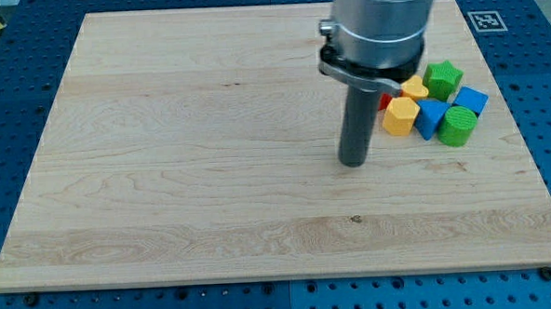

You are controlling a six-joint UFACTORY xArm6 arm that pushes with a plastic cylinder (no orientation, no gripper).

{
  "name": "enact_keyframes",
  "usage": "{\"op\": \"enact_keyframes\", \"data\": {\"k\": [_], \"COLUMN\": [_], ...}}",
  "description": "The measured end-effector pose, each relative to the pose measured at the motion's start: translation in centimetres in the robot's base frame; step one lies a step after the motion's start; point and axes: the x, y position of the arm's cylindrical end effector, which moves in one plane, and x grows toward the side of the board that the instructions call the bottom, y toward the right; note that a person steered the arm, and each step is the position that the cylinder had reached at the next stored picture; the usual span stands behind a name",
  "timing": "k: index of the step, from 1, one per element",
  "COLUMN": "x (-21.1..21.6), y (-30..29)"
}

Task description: Move the red circle to the top right

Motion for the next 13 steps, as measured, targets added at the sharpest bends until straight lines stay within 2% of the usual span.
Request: {"op": "enact_keyframes", "data": {"k": [2,5,9,13], "x": [0.4,0.6,3.5,2.9], "y": [4.9,5.1,5.1,5.2]}}
